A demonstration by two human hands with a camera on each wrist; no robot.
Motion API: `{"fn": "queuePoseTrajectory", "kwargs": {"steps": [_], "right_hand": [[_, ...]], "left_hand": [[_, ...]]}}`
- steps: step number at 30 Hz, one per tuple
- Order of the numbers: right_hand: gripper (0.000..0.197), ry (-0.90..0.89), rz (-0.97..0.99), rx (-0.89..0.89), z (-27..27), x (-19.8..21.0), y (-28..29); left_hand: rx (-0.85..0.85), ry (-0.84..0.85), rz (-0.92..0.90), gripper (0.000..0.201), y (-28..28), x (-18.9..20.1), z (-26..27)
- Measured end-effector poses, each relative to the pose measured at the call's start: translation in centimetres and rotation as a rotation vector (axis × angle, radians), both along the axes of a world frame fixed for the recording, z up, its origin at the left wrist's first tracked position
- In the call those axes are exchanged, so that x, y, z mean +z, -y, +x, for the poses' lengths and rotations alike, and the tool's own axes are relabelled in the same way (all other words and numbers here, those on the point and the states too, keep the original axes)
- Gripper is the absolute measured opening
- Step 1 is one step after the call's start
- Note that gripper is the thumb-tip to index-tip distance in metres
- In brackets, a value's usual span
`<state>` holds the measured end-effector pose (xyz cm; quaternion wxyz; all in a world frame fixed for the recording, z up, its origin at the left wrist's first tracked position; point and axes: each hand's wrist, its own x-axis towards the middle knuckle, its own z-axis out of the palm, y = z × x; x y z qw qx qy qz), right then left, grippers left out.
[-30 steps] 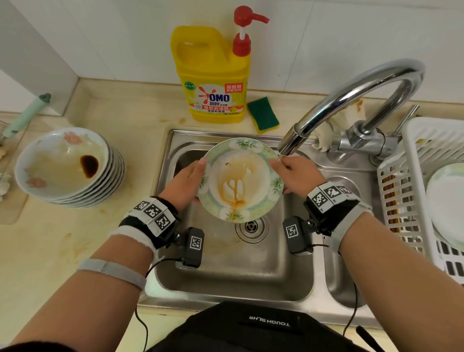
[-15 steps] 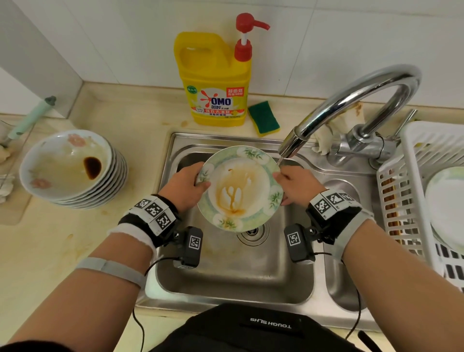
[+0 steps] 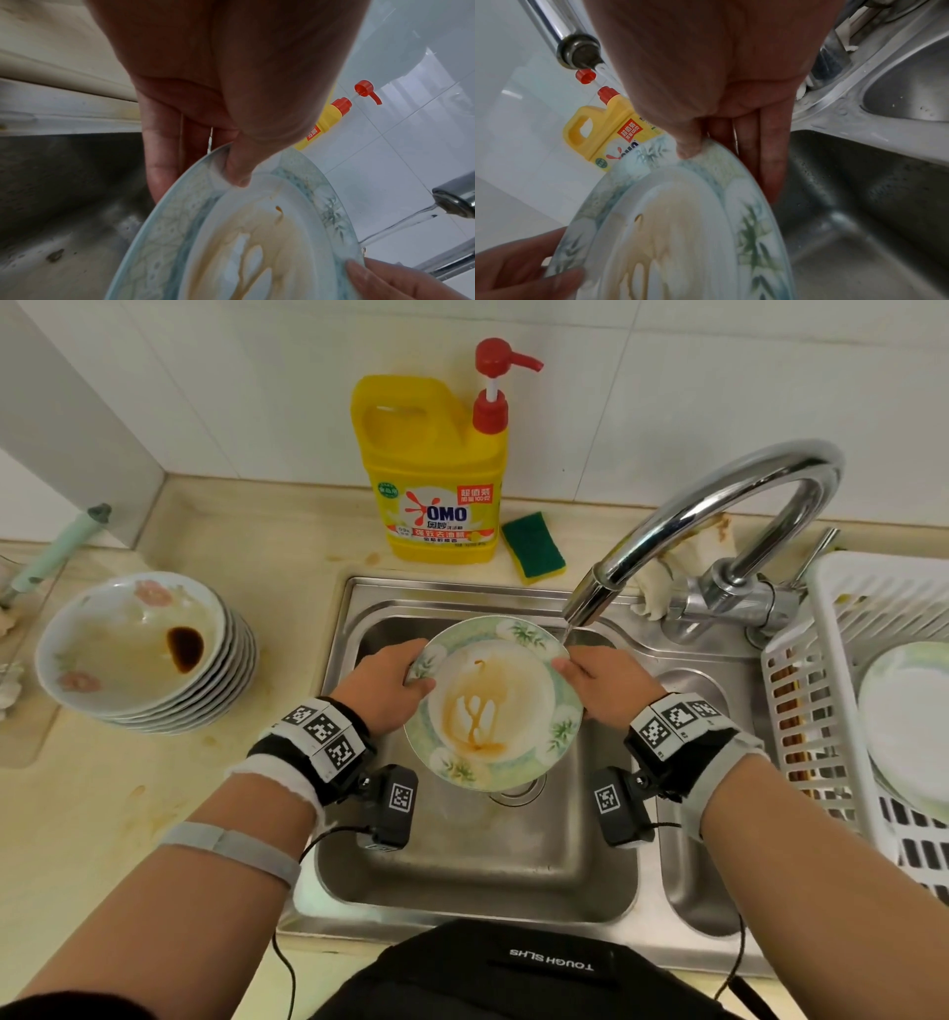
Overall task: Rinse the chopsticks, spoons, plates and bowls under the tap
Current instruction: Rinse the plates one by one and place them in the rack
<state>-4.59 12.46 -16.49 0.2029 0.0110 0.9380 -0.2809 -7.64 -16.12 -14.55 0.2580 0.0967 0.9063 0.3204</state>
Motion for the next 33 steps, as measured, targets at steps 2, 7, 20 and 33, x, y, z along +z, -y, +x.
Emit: {"fn": "queuePoseTrajectory", "kwargs": {"steps": [2, 7, 20, 33], "right_hand": [[0.032, 0.035, -0.047, -0.037, 0.0, 0.0, -0.3], [0.078, 0.015, 0.104, -0.106, -0.8, 1.4, 1.0], [0.061, 0.097, -0.081, -0.137, -0.2, 0.9, 1.0], [0.05, -0.175, -0.07, -0.074, 0.5, 0.1, 0.4]], "left_hand": [[0.0, 0.002, 0.0, 0.019, 0.0, 0.0, 0.1], [-0.02, -0.008, 0.009, 0.021, -0.5, -0.3, 0.1], [0.031, -0.024, -0.021, 0.016, -0.2, -0.7, -0.1], [0.348, 0.195, 0.356, 0.018, 0.8, -2.1, 1.2]]}}
